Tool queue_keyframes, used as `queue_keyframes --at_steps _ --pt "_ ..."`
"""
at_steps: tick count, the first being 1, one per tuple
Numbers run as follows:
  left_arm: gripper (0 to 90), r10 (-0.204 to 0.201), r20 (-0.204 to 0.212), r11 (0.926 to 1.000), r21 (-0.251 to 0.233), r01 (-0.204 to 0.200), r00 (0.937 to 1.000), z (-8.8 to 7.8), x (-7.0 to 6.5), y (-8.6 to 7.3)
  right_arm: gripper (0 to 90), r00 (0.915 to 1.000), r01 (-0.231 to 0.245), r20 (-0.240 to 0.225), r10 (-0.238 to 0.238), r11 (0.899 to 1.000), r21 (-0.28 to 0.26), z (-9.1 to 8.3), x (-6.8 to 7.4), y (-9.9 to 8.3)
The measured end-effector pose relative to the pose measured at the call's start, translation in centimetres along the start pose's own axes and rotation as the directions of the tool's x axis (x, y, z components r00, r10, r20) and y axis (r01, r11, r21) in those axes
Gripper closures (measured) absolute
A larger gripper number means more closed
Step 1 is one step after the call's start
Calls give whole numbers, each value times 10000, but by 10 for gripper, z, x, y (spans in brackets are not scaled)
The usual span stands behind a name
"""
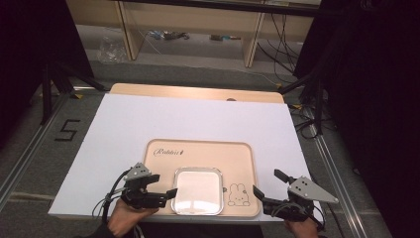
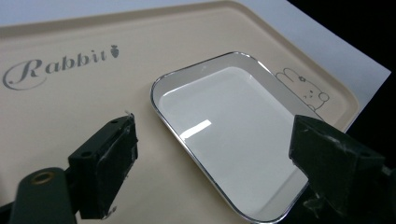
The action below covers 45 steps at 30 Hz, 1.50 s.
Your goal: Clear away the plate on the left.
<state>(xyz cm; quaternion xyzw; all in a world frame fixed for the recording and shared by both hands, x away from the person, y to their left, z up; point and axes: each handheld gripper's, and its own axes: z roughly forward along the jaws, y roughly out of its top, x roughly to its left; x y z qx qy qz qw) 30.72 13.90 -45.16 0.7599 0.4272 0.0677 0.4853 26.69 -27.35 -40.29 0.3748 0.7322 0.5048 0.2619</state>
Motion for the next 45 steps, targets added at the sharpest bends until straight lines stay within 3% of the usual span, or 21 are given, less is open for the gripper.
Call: queue_keyframes --at_steps 5,10,14,16,20,30,34,36,45 --pt "133 -44 -237 9996 -287 37 9997 -7 5 1 153 10000 -1 -6 1 10000 -2 0 0 0" --pt "110 298 -641 9977 -583 -336 9975 -15 6 2 152 10000 -2 -3 2 10000 2 0 0 0" --pt "63 130 -796 9976 -664 -184 9967 -20 9 3 152 10000 27 -31 -27 9999 122 -1 -1 0" --pt "34 -153 -884 9971 -757 86 9960 -23 11 3 153 10000 -5 -12 5 10000 -6 0 0 0" --pt "0 -206 -1074 9967 -807 119 9940 -26 13 3 152 10000 23 -10 -23 10000 95 -1 -1 0" --pt "0 136 -1272 9927 -1169 -286 9918 -38 16 2 153 10000 11 -39 -11 10000 64 -1 -1 0" --pt "0 43 -1330 9892 -1445 -237 9911 -41 16 1 153 10000 12 -39 -11 10000 66 -1 -1 0" --pt "0 305 -1280 9874 -1505 -498 9913 -45 18 1 152 10000 -2 -31 2 10000 -9 0 0 0" --pt "0 197 -1314 9828 -1796 -433 9911 -52 18 -2 153 10000 4 -47 -4 10000 31 -1 -1 0"
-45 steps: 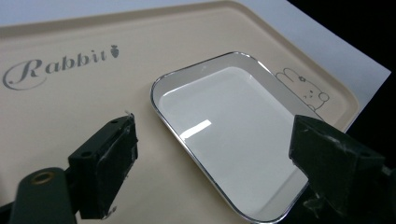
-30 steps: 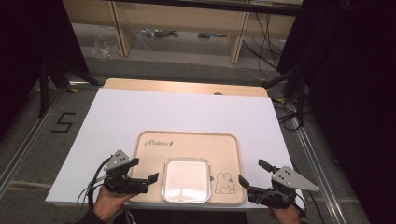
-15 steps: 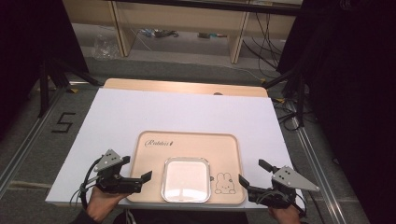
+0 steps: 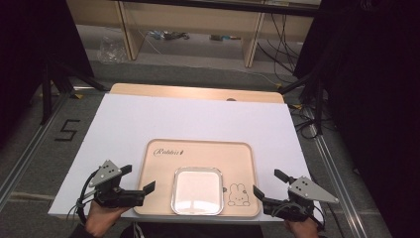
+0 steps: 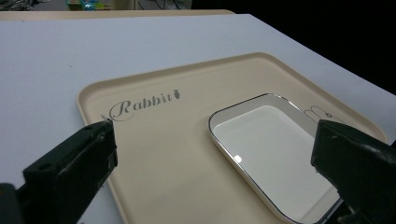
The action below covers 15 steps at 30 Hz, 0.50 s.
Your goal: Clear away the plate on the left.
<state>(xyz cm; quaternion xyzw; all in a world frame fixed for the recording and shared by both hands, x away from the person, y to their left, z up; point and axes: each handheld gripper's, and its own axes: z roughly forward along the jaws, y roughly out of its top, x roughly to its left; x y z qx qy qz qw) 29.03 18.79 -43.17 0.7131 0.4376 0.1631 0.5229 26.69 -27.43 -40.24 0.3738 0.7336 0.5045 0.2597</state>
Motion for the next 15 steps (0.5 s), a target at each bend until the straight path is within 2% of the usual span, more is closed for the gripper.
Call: queue_keyframes --at_steps 3,4,8,13,14,15 --pt "0 3 68 10000 -51 -3 10000 -2 -1 -1 152 10000 14 16 -14 10000 31 0 0 0" --pt "0 209 93 9997 99 -210 9997 -4 0 -1 153 10000 12 15 -12 10000 34 0 0 0" --pt "0 91 203 9999 -94 -89 9998 -5 -2 -2 153 10000 0 -2 0 10000 4 0 0 0" --pt "0 93 123 9996 -278 -90 9999 -11 -1 -2 153 10000 0 26 0 10000 -25 0 0 0" --pt "0 226 51 9997 -73 -226 9997 -13 0 -2 152 10000 -7 24 7 10000 -24 0 0 0" --pt "0 105 39 9998 -143 -104 9999 -13 0 -3 152 10000 -6 52 6 10000 -35 0 0 0"
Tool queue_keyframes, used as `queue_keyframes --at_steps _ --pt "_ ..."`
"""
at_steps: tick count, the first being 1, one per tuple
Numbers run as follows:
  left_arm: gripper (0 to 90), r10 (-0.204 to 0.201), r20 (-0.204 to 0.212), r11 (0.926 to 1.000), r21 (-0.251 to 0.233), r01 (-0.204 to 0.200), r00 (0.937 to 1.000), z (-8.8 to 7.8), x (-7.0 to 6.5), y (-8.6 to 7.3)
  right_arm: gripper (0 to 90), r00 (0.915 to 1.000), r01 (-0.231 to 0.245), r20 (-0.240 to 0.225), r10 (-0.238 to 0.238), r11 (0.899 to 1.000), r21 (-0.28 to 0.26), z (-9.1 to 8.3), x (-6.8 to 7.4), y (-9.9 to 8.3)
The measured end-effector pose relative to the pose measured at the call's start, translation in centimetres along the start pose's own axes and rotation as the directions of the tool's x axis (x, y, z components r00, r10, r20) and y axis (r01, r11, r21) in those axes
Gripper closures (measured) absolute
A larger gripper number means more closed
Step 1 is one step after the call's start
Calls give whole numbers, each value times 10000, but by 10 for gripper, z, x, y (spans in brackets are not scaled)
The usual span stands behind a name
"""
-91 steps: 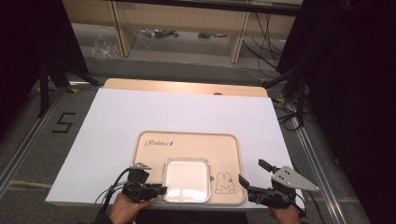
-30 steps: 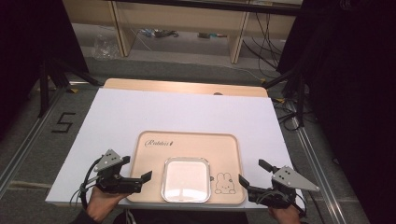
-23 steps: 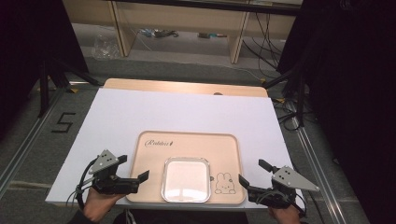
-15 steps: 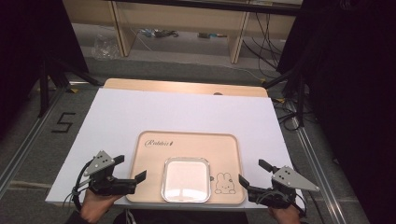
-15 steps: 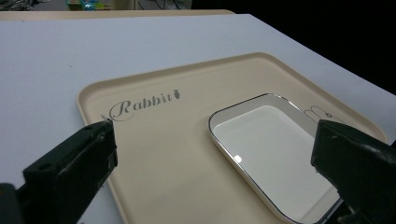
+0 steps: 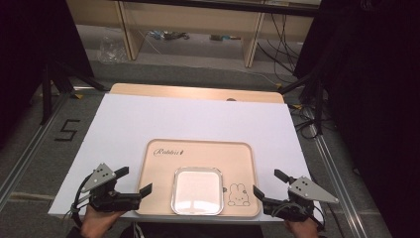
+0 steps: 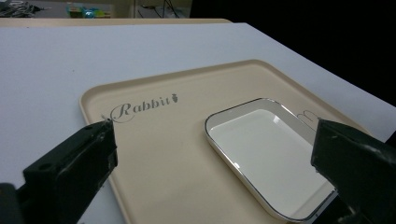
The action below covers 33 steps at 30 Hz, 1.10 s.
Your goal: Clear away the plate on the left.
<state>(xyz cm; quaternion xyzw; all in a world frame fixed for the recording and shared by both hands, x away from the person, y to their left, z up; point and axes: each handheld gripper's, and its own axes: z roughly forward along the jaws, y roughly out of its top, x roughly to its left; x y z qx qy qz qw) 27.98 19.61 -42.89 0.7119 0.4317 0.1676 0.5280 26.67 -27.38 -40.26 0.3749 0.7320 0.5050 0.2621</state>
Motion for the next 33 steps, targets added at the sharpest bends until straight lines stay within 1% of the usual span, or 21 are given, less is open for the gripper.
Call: queue_keyframes --at_steps 2,3,4,5,6,7,11,12,14,15,17,18,19,24,26,28,29,30,33 --pt "0 6 -16 10000 32 -6 10000 -2 0 -1 153 10000 -4 4 4 10000 -10 0 0 0" --pt "0 -249 0 9995 -176 249 9997 -1 -2 -2 153 10000 -4 3 4 10000 -14 0 0 0" --pt "0 -163 10 9998 -108 164 9999 -1 -2 -2 152 9999 -154 -4 154 9999 1 0 1 0" --pt "0 -142 7 9999 -75 142 9999 -2 -2 -3 152 9999 -152 -1 152 9999 -2 0 1 0" --pt "0 -216 26 9996 -156 217 9998 -2 -3 -3 153 9999 -157 -2 157 9999 -4 0 1 0" --pt "0 -195 -64 9997 -139 194 9998 -3 -4 -4 153 9999 -149 -3 149 9999 -1 0 1 0" --pt "0 -87 -95 9999 -112 86 9999 -6 -7 -7 153 9999 -151 -1 151 9999 -11 0 1 0" --pt "0 -33 -82 9999 -109 32 10000 -6 -7 -7 153 10000 2 6 -2 10000 -23 0 0 0" --pt "0 -46 -123 9999 -158 44 9999 -7 -8 -7 152 10000 0 5 0 10000 -16 0 0 0" --pt "0 -71 -144 9999 -157 69 9999 -7 -8 -7 153 9999 -150 0 150 9999 -3 0 1 0" --pt "0 -98 -161 9998 -146 95 9998 -7 -7 -7 153 9999 -155 0 155 9999 -4 0 1 0" --pt "0 -68 -186 10000 -66 66 9998 -7 -7 -7 153 10000 0 9 0 10000 -36 0 0 0" --pt "0 -29 -158 10000 -2 29 9999 -6 -7 -7 153 9999 -153 4 153 9999 -21 0 1 0" --pt "0 103 -141 9999 23 -103 9998 -5 -9 -7 153 9999 -152 -3 152 9999 -12 0 2 0" --pt "0 62 -159 10000 44 -61 9999 -5 -8 -7 152 9999 -159 -2 159 9999 -13 0 1 0" --pt "0 44 -216 10000 28 -44 9998 -4 -8 -7 152 9999 -149 -5 149 9999 -9 0 1 0" --pt "0 15 -157 10000 -4 -15 9999 -4 -8 -8 153 9999 -154 -3 154 9999 -11 0 1 0" --pt "0 36 -193 10000 60 -35 9998 -4 -7 -7 153 10000 -2 12 2 10000 -24 0 0 0" --pt "0 123 -253 9999 31 -122 9996 -4 -8 -8 153 10000 5 8 -5 10000 -20 0 0 0"
